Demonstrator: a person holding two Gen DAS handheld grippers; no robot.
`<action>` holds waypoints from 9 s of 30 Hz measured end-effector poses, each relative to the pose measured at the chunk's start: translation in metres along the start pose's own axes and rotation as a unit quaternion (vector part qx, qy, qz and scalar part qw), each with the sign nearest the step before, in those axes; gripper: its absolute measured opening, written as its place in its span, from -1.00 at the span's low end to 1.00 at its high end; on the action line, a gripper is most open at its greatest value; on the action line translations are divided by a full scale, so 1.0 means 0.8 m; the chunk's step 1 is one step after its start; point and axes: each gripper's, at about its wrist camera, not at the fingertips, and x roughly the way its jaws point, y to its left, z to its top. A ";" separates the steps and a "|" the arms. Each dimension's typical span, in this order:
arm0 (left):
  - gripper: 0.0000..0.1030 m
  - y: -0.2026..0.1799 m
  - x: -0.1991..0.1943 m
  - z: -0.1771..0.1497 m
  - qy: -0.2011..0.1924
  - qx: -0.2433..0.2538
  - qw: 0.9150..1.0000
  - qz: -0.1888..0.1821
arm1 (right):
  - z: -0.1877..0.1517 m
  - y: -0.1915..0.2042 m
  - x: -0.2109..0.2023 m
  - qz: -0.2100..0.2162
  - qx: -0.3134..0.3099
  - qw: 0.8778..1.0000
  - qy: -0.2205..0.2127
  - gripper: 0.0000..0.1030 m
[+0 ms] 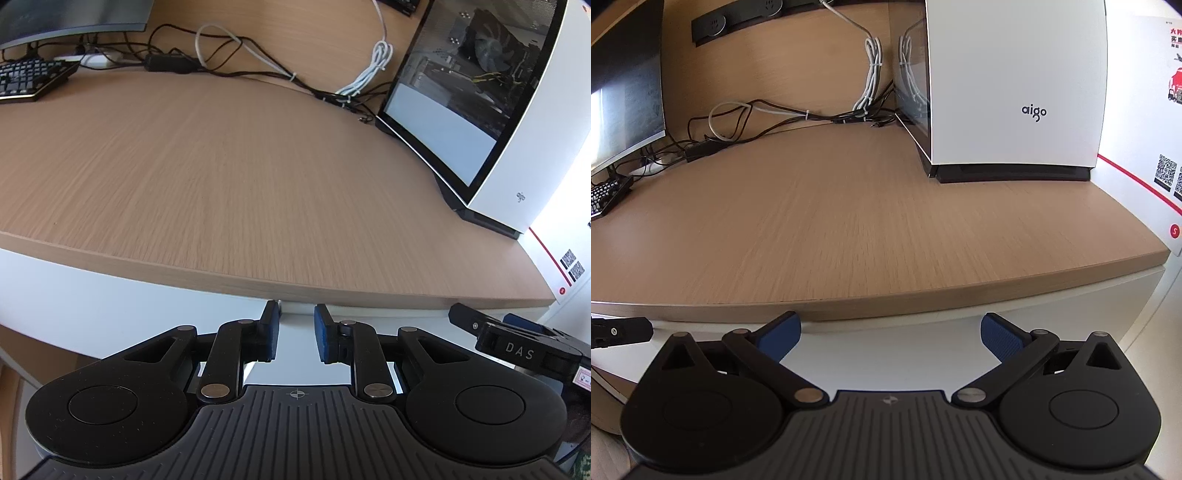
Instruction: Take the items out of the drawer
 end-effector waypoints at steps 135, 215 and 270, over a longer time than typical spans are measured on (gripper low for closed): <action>-0.55 -0.004 -0.037 -0.035 0.011 0.050 0.998 -0.029 | -0.013 -0.011 -0.034 -0.035 -0.012 0.999 0.032 1.00; -0.59 -0.169 -0.001 -0.056 0.279 0.060 0.958 -0.041 | -0.069 -0.146 -0.099 0.066 -0.032 0.938 0.339 1.00; -0.79 -0.209 0.042 -0.092 0.276 0.049 0.958 -0.068 | -0.031 -0.161 -0.142 -0.039 -0.058 0.977 0.201 1.00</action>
